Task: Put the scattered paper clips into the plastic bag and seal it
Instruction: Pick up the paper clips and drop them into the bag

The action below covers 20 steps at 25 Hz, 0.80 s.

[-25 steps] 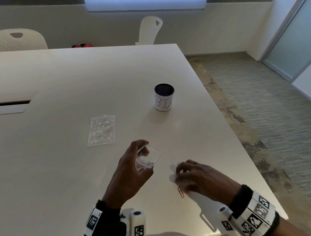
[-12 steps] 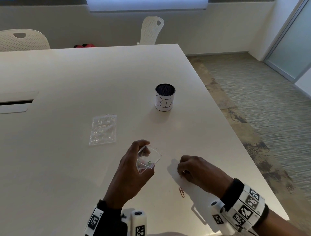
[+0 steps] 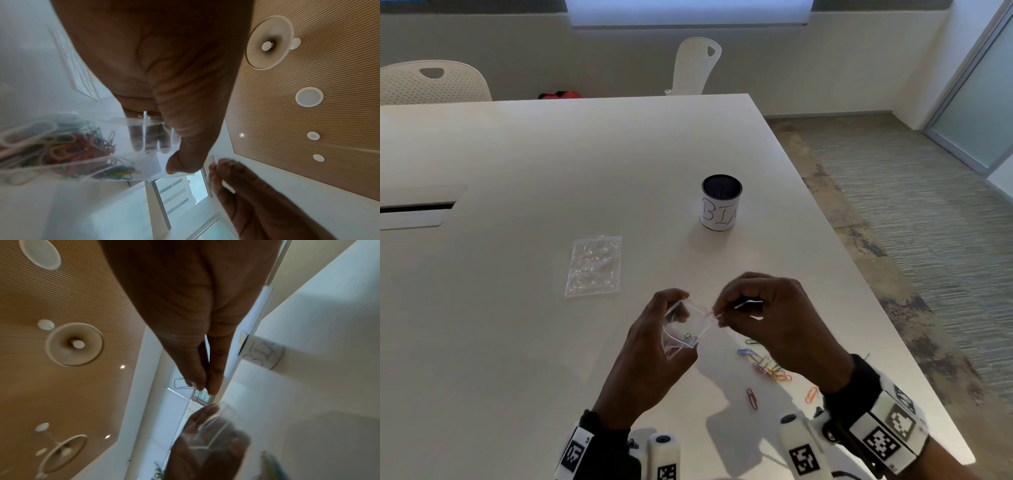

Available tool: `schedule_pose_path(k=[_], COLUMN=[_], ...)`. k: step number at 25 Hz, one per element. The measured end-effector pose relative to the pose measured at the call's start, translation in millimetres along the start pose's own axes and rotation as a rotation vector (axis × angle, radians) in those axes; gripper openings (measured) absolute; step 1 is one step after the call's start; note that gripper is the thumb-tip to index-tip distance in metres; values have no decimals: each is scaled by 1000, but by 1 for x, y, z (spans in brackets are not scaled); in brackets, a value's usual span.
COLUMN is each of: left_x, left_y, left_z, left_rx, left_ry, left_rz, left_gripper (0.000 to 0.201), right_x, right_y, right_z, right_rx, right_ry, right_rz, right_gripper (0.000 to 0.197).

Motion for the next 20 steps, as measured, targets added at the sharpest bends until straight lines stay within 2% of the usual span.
schedule_pose_path(k=[6, 11, 15, 17, 20], left_x=[3, 1, 1, -1, -4], left_y=[-3, -2, 1, 5, 9], left_z=[-2, -1, -1, -1, 1], left_rx=[-6, -3, -3, -14, -32], left_ry=[-17, -2, 7, 5, -1], left_rz=[-8, 3, -22, -38, -37], left_gripper=[63, 59, 65, 67, 67], right_x=[-21, -28, -9, 15, 62], right_y=[42, 28, -25, -63, -107], right_z=[4, 6, 1, -12, -49], right_rx=[-58, -7, 116, 161, 92], right_ry=[-133, -183, -82, 3, 181], right_rz=[-92, -175, -208, -307, -559], right_gripper=[12, 13, 13, 15, 23])
Point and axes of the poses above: each hand's wrist, its own z-axis towards the middle knuckle, its own y-axis out of the palm, x = y × z, the point moved 10 cm from there along z, towards the middle knuckle, and after that the axes turned 14 degrees about x, right-handed, at the moved point
